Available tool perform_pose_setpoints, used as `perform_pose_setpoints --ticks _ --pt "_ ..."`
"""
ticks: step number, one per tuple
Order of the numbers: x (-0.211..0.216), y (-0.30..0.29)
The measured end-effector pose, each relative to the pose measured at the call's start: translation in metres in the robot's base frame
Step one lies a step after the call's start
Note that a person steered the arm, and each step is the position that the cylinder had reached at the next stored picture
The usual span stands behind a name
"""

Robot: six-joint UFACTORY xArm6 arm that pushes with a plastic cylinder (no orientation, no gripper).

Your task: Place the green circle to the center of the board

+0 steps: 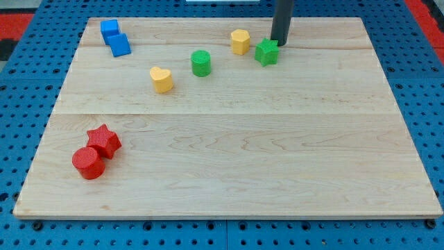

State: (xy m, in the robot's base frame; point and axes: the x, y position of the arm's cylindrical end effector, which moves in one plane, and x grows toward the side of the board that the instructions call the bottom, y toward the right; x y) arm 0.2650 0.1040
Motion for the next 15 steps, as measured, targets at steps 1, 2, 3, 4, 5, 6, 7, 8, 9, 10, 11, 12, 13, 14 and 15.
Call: perform_pose_setpoints --ticks 1,2,3,4,5,6,7,8,9,10,11,12,13,14,15 --pt "0.000 0.000" --pt "0.004 -0.003" --pt "0.031 -0.019" --pt "0.038 -0.066" --pt "0.038 -0.099" --pt "0.026 -0.135" --pt "0.032 -0.193" --pt "0.040 -0.181" --pt "0.047 -0.132" --pt "0.065 -0.128" --pt "0.104 -0.125" --pt "0.121 -0.125" --pt "0.090 -0.133" --pt "0.070 -0.125" --pt "0.071 -0.085"
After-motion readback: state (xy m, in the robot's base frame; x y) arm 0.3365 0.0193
